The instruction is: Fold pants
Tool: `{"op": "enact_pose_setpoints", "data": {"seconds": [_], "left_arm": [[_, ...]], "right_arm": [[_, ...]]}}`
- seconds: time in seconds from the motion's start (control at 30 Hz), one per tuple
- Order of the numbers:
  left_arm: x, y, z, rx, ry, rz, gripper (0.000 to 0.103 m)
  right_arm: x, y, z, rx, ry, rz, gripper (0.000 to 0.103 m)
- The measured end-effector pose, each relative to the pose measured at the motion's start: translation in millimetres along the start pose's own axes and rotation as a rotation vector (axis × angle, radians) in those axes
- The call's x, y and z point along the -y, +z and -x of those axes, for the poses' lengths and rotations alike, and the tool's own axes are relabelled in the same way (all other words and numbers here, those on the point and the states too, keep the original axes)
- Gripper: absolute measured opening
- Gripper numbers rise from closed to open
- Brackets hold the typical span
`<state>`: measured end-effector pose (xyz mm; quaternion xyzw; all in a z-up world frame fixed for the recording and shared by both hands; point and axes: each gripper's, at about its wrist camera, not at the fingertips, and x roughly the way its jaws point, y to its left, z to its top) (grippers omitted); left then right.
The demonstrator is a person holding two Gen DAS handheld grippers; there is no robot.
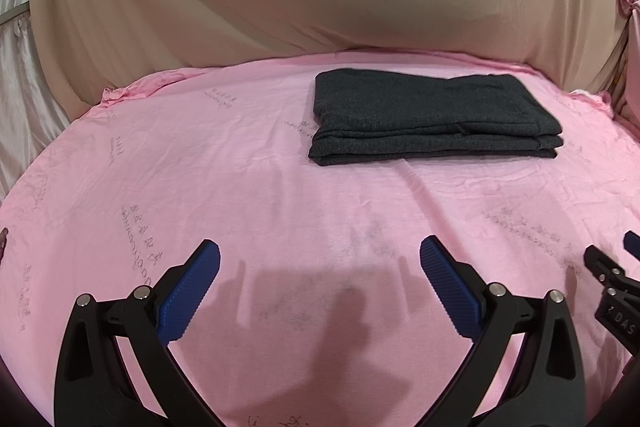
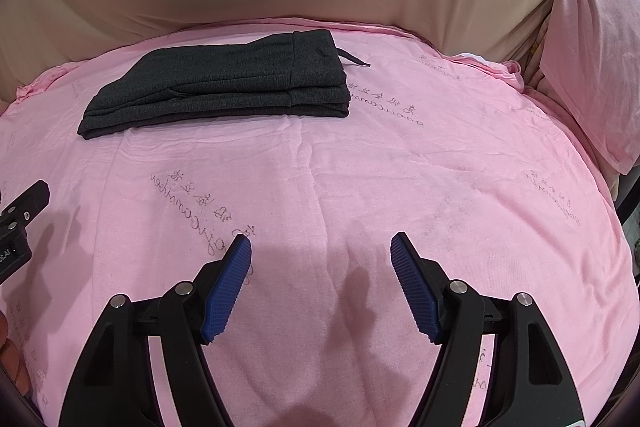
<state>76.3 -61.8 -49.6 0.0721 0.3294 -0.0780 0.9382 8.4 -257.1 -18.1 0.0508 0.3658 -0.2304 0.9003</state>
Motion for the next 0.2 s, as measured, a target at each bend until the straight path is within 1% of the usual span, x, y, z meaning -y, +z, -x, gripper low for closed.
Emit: {"op": "enact_pose_setpoints", "data": {"seconds": [0.2], "left_arm": [[-0.3, -0.8, 1.1, 0.001, 0.002, 0.0, 0.098]], "right_arm": [[-0.4, -0.6, -0.5, -0.002, 0.0, 0.0, 0.07]]}}
